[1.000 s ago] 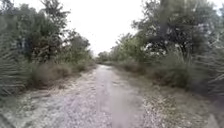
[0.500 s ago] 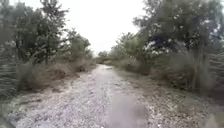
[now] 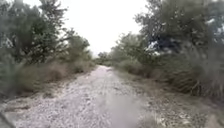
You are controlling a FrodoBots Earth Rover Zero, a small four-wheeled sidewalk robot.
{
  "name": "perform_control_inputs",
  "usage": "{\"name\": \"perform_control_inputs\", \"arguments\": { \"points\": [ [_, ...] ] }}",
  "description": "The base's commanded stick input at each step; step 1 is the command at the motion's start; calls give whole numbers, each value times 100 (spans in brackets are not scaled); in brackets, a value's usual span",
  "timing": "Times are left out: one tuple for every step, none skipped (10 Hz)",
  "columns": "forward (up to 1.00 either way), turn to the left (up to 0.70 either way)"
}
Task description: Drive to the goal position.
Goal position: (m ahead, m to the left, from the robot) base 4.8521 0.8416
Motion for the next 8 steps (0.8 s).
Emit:
{"name": "perform_control_inputs", "arguments": {
  "points": [
    [50,-48],
    [50,-22],
    [50,0],
    [50,0],
    [50,0],
    [50,0],
    [50,32],
    [50,49]
  ]
}}
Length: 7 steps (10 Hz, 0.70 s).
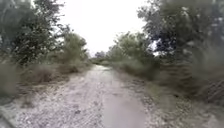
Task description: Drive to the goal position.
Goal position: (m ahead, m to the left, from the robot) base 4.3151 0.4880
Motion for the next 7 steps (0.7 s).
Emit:
{"name": "perform_control_inputs", "arguments": {
  "points": [
    [50,50],
    [50,50],
    [50,0],
    [50,0],
    [50,0],
    [50,0],
    [50,0]
  ]
}}
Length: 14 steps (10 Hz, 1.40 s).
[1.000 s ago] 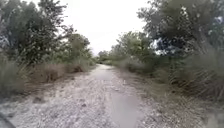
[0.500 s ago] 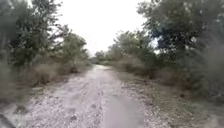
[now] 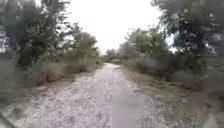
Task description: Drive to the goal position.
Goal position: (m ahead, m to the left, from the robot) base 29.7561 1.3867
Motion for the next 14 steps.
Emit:
{"name": "perform_control_inputs", "arguments": {
  "points": [
    [50,0],
    [50,0],
    [50,0],
    [50,0],
    [50,0],
    [50,0],
    [50,0],
    [50,0],
    [50,0],
    [50,0],
    [50,0],
    [50,0],
    [50,0],
    [50,0]
  ]
}}
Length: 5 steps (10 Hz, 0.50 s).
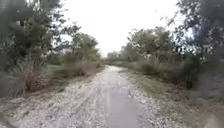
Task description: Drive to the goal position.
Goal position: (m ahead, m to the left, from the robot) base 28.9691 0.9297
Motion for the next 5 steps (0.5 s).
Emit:
{"name": "perform_control_inputs", "arguments": {
  "points": [
    [50,0],
    [50,-2],
    [50,-22],
    [50,-42],
    [50,-50]
  ]
}}
